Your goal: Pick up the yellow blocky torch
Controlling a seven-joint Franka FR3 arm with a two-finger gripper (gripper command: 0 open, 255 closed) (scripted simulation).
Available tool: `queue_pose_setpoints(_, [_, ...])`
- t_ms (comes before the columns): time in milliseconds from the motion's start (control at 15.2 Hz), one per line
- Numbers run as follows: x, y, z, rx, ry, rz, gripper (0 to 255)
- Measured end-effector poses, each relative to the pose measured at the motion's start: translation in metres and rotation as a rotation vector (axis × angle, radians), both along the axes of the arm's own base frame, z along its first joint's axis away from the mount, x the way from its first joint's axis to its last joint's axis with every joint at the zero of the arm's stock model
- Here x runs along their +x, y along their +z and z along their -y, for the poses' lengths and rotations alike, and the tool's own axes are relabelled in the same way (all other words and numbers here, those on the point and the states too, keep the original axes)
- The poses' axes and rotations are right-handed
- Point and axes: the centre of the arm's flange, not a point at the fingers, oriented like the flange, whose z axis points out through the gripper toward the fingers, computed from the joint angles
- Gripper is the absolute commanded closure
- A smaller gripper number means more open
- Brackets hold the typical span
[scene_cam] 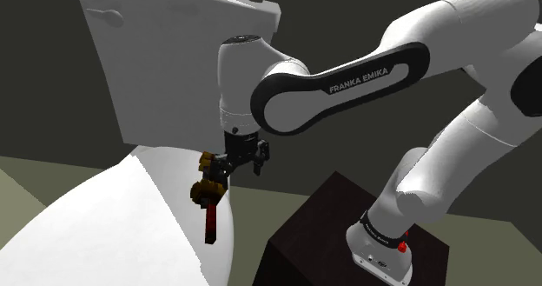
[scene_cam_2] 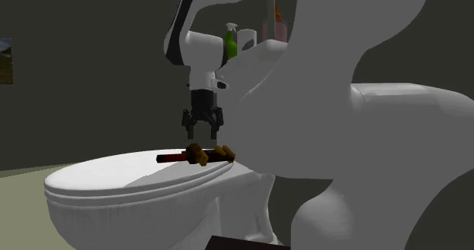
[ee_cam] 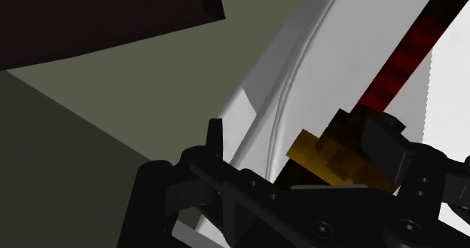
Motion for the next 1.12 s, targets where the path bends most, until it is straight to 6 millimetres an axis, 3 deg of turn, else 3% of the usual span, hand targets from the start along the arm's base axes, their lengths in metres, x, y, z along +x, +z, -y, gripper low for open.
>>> queue_pose_setpoints(396, [0.014, -0.029, -0.063, 0.003, -0.016, 0.008, 0])
queue_pose_setpoints(924, [0.016, -0.067, -0.069, 0.004, -0.019, 0.008, 0])
queue_pose_setpoints(990, [0.015, -0.068, -0.069, 0.004, -0.019, 0.008, 255])
queue_pose_setpoints(1122, [0.015, -0.069, -0.069, 0.004, -0.018, 0.009, 255])
